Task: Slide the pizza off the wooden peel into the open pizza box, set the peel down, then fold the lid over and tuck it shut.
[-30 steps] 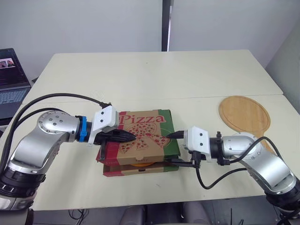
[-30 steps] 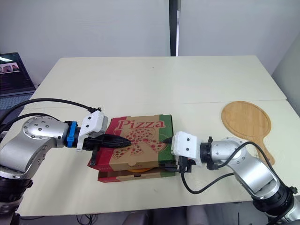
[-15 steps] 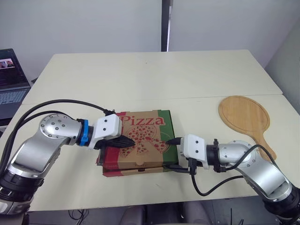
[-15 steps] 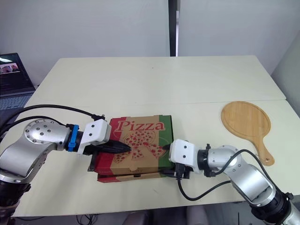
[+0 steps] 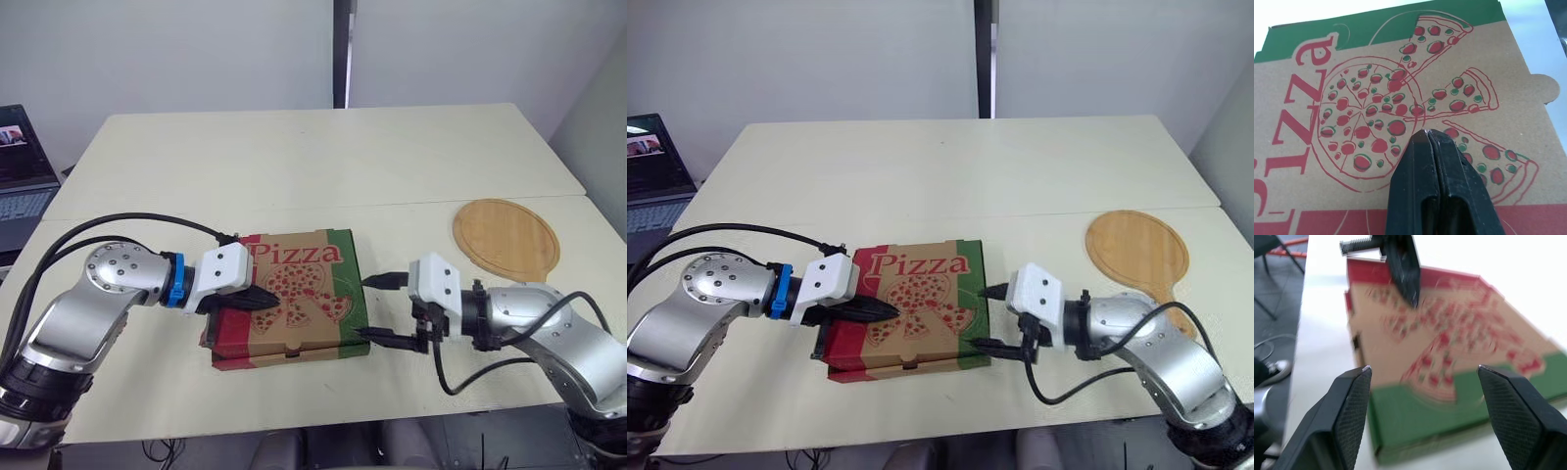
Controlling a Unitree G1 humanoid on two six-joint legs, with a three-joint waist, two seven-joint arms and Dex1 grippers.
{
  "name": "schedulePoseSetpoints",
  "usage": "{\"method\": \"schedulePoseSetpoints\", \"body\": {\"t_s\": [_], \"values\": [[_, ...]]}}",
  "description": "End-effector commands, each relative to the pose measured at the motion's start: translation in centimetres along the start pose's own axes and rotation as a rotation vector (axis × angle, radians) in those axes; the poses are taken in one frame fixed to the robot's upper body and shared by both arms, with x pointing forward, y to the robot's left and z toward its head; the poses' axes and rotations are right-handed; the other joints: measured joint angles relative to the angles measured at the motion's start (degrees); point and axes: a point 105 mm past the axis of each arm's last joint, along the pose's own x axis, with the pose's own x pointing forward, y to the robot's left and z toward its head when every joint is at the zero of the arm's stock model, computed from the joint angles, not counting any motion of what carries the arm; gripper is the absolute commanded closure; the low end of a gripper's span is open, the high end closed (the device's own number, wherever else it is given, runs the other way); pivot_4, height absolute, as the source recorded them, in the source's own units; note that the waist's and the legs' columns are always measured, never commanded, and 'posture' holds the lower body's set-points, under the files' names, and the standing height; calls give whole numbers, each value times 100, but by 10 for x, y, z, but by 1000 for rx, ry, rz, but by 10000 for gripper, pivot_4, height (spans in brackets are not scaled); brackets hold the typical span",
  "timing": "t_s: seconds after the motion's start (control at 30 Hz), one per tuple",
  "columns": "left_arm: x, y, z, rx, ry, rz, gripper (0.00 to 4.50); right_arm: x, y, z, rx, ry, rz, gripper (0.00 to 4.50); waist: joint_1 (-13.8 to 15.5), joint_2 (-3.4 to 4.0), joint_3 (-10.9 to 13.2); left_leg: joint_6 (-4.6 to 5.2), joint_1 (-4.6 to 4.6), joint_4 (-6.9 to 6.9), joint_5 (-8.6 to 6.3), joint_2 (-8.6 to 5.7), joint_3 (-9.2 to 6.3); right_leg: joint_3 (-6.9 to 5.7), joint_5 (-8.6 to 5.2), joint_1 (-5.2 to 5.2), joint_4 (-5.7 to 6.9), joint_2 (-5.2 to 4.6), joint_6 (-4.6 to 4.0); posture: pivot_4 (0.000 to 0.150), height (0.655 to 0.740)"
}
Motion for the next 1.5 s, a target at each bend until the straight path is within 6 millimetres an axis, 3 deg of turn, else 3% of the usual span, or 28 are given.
{"method": "schedulePoseSetpoints", "body": {"t_s": [0.03,0.2,0.3,0.37,0.43,0.57,0.67,0.87,1.17,1.27,1.37,1.5], "values": [[-2,4,-2,2,7,20,45000,14,-2,-4,-16,10,-10,17213,0,0,0,0,0,0,0,0,1,0,0,0,0,0,0,1500,7400],[-10,7,6,-12,-46,67,45000,39,5,-12,-62,24,74,35444,-2,0,0,0,-1,0,0,-2,1,2,0,-2,1,-1,0,1500,7400],[-32,15,12,-82,-89,156,45000,45,7,-12,-87,19,107,44624,-4,0,0,0,-1,0,0,-1,1,2,0,-4,1,-1,0,1500,7400],[-53,21,9,-134,-72,219,45000,47,7,-11,-95,11,118,44624,-4,-1,1,0,-3,0,0,0,-4,-1,0,-6,2,0,0,1500,7400],[-77,22,-6,-154,16,268,45000,47,7,-9,-102,5,123,44624,-9,1,2,0,-3,-1,0,1,-5,-2,0,-8,2,1,-1,1500,7400],[-104,6,-35,-217,161,256,45000,48,5,-8,-118,1,134,44624,-50,8,5,0,7,-15,0,1,4,2,-4,-9,2,1,-6,1500,7400],[-100,-11,-43,-260,179,191,45000,49,5,-8,-130,1,146,44624,-40,7,5,0,5,-14,0,1,4,2,-5,-8,0,1,-7,1500,7400],[-70,-25,-34,-264,100,130,45000,52,4,-5,-138,-8,163,44624,12,0,2,-1,4,-8,0,2,-3,-4,-4,0,2,0,-6,1500,7400],[-47,-30,-31,-252,80,81,45000,54,5,-3,-140,-13,175,44624,8,2,3,-1,3,-10,0,2,-1,-2,-4,-4,3,0,-7,1500,7400],[-51,-26,-32,-259,85,106,45000,54,5,-3,-140,-13,173,44624,7,2,3,-1,4,-10,0,2,-2,-2,-4,-4,4,0,-7,1500,7400],[-67,-14,-37,-274,110,188,45000,56,4,-5,-139,-10,165,44624,6,2,3,-1,4,-10,0,2,-1,-2,-4,-4,3,0,-7,1500,7400],[-74,-4,-21,-309,27,237,45000,60,4,-16,-145,15,154,44624,7,2,3,-1,4,-10,0,2,-3,-5,-4,-4,4,0,-7,1500,7400]]}}
